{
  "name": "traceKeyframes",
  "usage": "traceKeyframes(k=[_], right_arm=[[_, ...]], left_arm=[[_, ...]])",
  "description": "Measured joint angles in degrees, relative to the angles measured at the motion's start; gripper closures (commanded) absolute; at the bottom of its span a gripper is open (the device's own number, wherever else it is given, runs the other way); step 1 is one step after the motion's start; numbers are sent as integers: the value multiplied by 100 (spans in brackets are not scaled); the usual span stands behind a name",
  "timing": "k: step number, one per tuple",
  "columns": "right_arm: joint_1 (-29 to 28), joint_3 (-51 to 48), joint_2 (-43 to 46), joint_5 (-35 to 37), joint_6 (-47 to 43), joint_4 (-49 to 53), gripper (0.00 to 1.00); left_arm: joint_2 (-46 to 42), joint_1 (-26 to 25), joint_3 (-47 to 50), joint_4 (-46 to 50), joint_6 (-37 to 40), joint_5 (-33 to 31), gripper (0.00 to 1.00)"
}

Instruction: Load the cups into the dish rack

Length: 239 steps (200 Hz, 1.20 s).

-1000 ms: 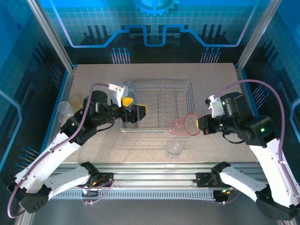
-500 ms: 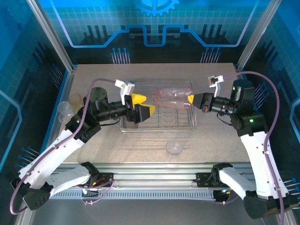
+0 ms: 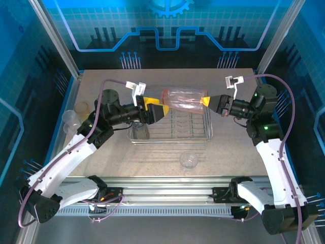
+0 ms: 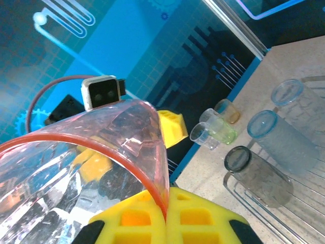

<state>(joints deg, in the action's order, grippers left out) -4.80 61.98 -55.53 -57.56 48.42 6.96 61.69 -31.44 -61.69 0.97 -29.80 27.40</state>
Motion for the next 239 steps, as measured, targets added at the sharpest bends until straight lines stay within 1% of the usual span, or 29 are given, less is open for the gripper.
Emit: traceKeyframes(k=[30,74,116,130,138,169,209,228,234,239], right_arm=[[0,-116,-50,-116,225,-293,100],[-46,-122,-229,-199,350,-437,100],[-170,-122,-387,-205,372,-507,100],[-201,-120,-422,-205,374,-527,100],[-219,-116,-446,-205,389,-540,100],[-319,-114,-625,-201,413,-581,100],[-393,-57,-772,-160,433,-605,100],[-426,-57,-789,-138,433,-625,100],[-428,-57,-791,-138,435,-627,100],[-431,-57,-793,-136,433,-636,100]], left_arm=[[9,22,103,-337,-240,181,0],[190,22,146,-1060,-706,745,1],[319,22,186,-1370,-1045,988,2],[398,22,186,-1390,-1106,1062,5],[444,22,186,-1401,-1147,1093,8],[553,22,186,-1478,-1307,1204,25],[553,66,186,-1591,-1410,1261,37],[544,83,190,-1635,-1429,1259,37],[540,87,195,-1635,-1429,1259,34],[535,87,201,-1637,-1429,1259,28]])
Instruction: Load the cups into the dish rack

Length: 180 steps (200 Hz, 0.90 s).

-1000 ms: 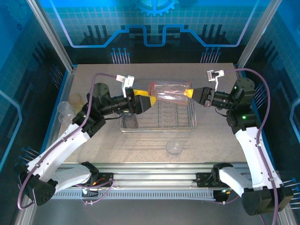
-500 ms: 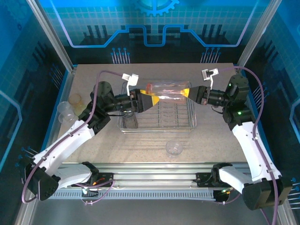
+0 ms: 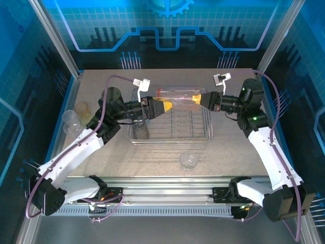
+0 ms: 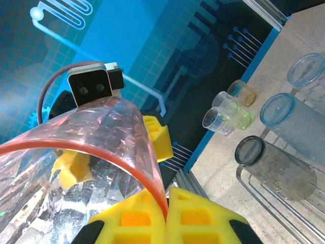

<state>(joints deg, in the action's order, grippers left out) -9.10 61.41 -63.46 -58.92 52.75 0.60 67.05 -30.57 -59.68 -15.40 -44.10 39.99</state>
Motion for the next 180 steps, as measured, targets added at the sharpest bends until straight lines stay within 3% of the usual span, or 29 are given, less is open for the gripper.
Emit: traceKeyframes(k=[15,29,69,104,160,172,180], right_arm=[[-26,4,-24,-2,9,-20,100],[-96,4,-37,-13,22,-22,100],[-175,4,-46,-33,-2,105,100],[-177,4,-42,-120,-7,131,100],[-190,9,-63,-140,0,114,100],[-210,11,-76,-136,0,103,91],[-210,11,-87,-133,-4,105,78]], left_arm=[[-22,0,28,11,26,-22,13],[-46,-2,68,72,87,-79,6],[-273,0,151,190,225,-245,4],[-413,15,295,98,227,-262,15],[-400,72,380,-162,79,-111,40],[-400,81,420,-212,50,-107,44],[-400,85,442,-247,50,-109,47]])
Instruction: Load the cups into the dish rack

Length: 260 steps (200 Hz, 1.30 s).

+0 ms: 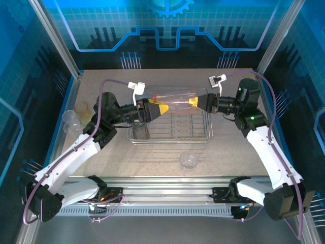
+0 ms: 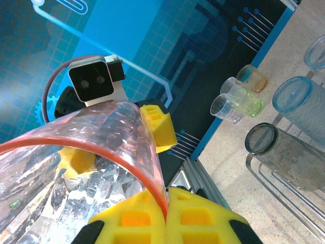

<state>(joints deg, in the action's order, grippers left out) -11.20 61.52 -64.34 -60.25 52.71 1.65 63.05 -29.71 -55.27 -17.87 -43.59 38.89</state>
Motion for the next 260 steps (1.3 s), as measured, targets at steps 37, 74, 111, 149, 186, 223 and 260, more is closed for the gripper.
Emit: traceKeyframes(k=[37,74,111,149,186,223,260], right_arm=[[-50,72,-17,291,-365,487,30],[-44,527,-9,2124,-1554,2490,26],[-46,645,407,4319,-2518,4057,20],[-37,249,1491,5499,-3095,4402,15],[-17,-208,2249,6008,-3528,4422,9],[63,-605,2730,6096,-3773,4507,8],[83,-632,2892,6133,-3864,4575,6]], left_arm=[[-7,-35,-17,444,302,-306,62],[-11,-153,-603,2155,981,-1502,68],[330,-232,-1475,3886,1425,-3062,73],[1287,-466,-2667,5250,1720,-4111,73],[2417,-557,-3989,6391,1919,-4756,69],[3810,-562,-5565,7571,2131,-5248,68],[4778,-562,-6463,8376,2328,-5525,65]])
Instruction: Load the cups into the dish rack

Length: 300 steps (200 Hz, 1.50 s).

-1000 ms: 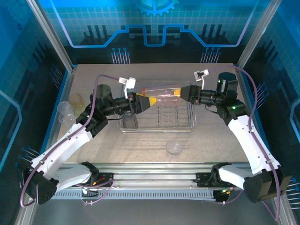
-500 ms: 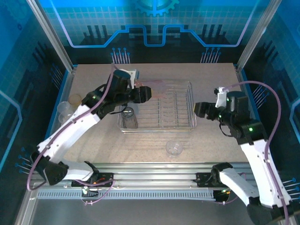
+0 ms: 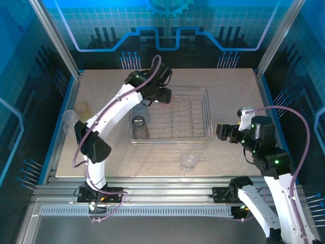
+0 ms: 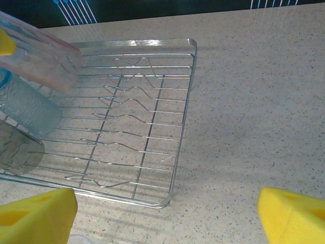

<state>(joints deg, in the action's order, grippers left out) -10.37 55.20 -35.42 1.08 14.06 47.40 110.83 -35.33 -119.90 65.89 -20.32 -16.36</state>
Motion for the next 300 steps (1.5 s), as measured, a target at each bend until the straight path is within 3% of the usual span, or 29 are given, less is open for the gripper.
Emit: traceKeyframes(k=[18,127,229,300], right_arm=[[7,-59,192,-11,-26,22,2],[11,-448,595,-251,-20,146,1],[33,-931,898,-415,96,-61,0],[118,-1113,964,-476,308,-400,0]], left_arm=[[297,0,-297,284,125,-116,65],[1497,326,-1480,868,586,-205,56],[2057,437,-1818,876,973,-199,51],[2365,492,-2009,817,1130,-181,41]])
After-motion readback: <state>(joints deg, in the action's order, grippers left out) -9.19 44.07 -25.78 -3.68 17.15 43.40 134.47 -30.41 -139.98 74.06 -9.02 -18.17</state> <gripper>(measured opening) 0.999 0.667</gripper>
